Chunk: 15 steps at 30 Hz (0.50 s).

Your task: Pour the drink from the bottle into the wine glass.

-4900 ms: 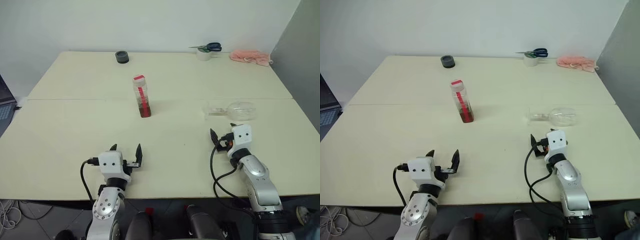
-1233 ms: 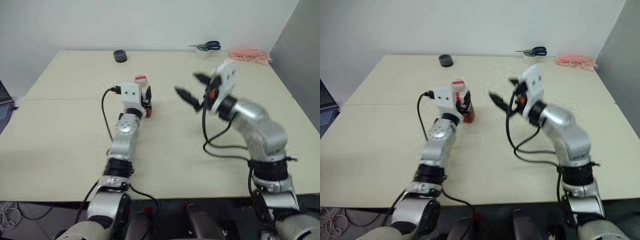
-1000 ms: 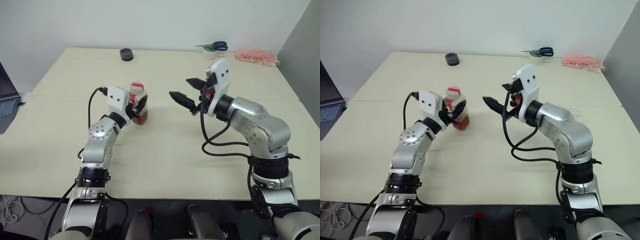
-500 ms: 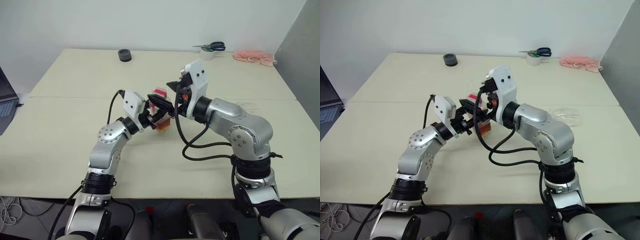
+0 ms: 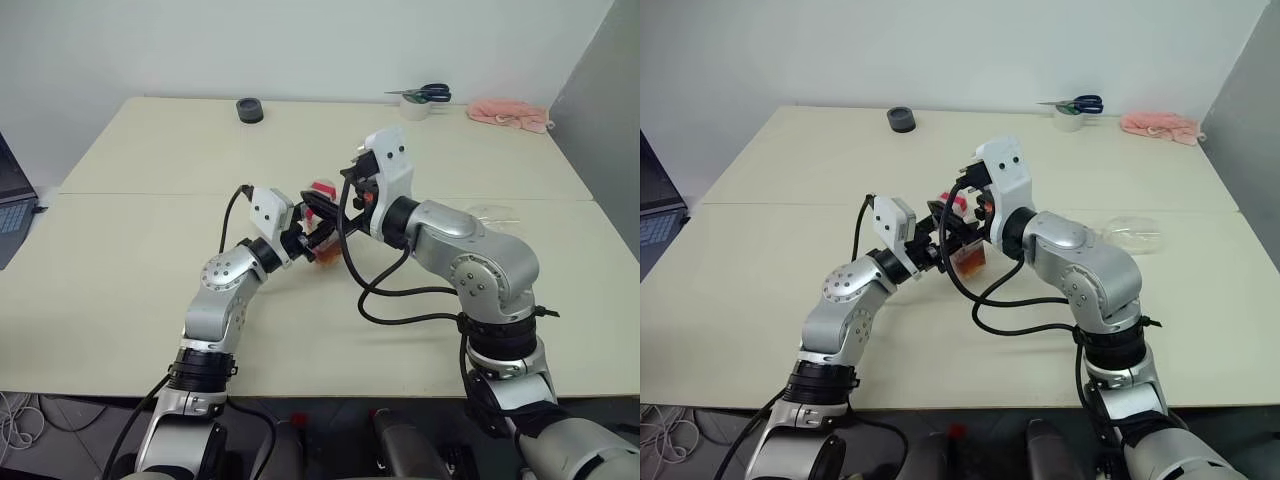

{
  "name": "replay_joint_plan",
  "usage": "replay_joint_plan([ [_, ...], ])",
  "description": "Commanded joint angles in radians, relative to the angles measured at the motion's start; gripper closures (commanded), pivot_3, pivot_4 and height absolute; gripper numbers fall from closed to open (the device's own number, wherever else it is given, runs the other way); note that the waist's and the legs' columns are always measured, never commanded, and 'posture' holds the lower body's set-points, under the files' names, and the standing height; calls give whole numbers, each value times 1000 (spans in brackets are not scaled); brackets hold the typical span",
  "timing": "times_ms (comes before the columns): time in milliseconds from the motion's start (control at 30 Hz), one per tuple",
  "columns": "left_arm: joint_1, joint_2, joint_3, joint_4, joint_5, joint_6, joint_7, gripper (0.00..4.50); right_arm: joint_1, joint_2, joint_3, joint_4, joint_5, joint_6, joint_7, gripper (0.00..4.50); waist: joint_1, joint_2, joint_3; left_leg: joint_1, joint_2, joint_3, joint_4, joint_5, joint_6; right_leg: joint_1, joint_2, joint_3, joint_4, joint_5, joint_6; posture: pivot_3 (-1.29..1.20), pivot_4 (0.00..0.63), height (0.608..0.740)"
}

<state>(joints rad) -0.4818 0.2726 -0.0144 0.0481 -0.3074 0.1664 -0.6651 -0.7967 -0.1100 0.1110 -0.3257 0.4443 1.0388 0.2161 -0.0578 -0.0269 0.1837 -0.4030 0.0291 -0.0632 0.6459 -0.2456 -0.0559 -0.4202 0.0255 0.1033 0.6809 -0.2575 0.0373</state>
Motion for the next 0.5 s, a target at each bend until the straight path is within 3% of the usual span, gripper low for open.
replay_joint_plan([
  [33,-10,2,5,-69,-6,-15,4,2543,-7,6,3,-22,-13,-15,-7,379,0,0,0,0,0,0,0,0,0,0,0,0,0,0,0,0,150,740],
  [267,-8,7,6,-73,-5,-10,5,2543,-3,-4,33,-21,-43,-16,-3,2699,0,0,0,0,0,-1,0,0,0,0,0,-1,0,0,0,0,150,740],
  [500,-12,9,5,-77,-7,-6,2,2550,-8,-22,46,-7,-63,-25,6,2694,0,0,0,0,0,-1,0,0,0,0,0,-1,0,0,0,0,150,740],
])
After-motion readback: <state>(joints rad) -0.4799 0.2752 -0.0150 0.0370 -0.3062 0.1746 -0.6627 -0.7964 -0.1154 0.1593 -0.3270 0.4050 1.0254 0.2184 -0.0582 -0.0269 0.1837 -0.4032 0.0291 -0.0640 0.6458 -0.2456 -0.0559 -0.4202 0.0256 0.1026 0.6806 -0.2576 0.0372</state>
